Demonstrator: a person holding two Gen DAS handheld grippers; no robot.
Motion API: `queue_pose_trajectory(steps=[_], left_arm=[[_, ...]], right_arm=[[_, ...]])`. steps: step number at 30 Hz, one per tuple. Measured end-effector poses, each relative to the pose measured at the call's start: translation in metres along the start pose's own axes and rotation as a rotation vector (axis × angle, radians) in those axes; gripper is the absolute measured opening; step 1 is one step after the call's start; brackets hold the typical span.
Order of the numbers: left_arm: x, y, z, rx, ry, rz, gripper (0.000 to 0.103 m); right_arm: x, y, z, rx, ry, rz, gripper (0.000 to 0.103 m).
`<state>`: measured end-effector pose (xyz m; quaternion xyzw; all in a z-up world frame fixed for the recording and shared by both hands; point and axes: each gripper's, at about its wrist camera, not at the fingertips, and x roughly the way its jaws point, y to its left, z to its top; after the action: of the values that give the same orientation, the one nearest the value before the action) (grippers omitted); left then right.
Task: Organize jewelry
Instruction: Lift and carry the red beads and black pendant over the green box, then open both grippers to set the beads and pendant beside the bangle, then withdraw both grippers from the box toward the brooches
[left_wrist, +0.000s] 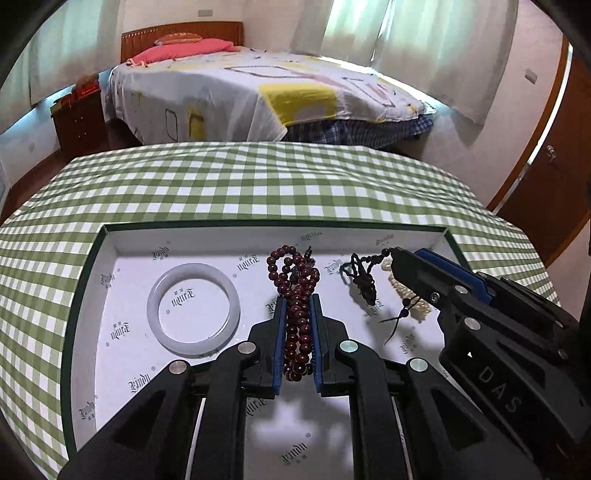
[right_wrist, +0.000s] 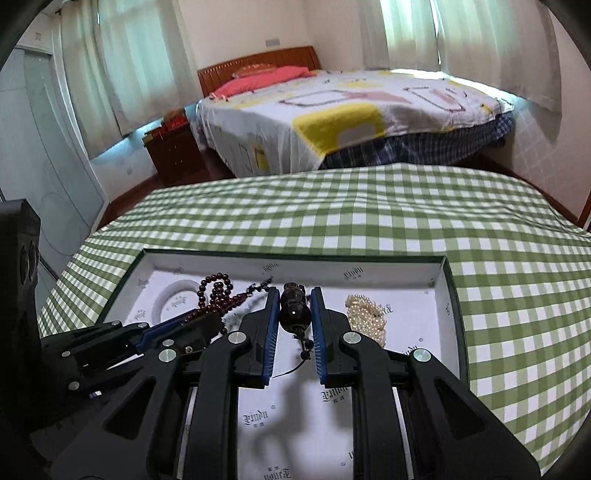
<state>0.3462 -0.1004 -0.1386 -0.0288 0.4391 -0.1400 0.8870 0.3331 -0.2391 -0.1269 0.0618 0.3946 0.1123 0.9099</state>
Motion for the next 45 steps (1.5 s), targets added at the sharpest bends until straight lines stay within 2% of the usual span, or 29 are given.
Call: queue_pose_trajectory(steps=[6,11,13,15,16,22,27,33,38,45], left_arm=[[0.011,0.002,-0.001,0.000,0.021,-0.011,0.016],[0.013,0.014,0.000,-0.065,0.041,-0.020,0.042],[0.011,0.017,0.000,-0.074,0.035,-0.027,0.048],[0.006,0.019,0.000,-0.075,0.016,-0.038,0.051],[0.005,0.019,-0.001,-0.074,0.010,-0.039,0.055],[-0.025,0.018,-0.006,-0.080,-0.103,-0.062,0.064],[-0.059,0.020,-0.016,-0.071,-0.195,-0.033,0.065],[-0.097,0.023,-0.036,-0.046,-0.273,0.011,0.065],[-0.116,0.023,-0.055,-0.028,-0.297,0.033,0.066],[-0.126,0.023,-0.083,-0.026,-0.291,0.041,0.066]], right_arm=[[0.012,-0.001,-0.002,0.008,0.061,0.006,0.018],[0.012,-0.006,0.000,0.021,0.061,-0.001,0.019],[0.011,-0.009,0.000,0.031,0.057,-0.003,0.023],[0.007,-0.012,-0.001,0.041,0.044,-0.006,0.028],[0.005,-0.014,-0.001,0.041,0.039,-0.007,0.028],[-0.025,-0.011,-0.004,0.023,-0.038,-0.030,0.029],[-0.065,-0.010,-0.013,0.020,-0.113,-0.051,0.029],[-0.104,-0.009,-0.036,0.031,-0.160,-0.084,0.029],[-0.126,-0.007,-0.060,0.046,-0.173,-0.100,0.029],[-0.140,0.000,-0.092,0.034,-0.177,-0.115,0.029]])
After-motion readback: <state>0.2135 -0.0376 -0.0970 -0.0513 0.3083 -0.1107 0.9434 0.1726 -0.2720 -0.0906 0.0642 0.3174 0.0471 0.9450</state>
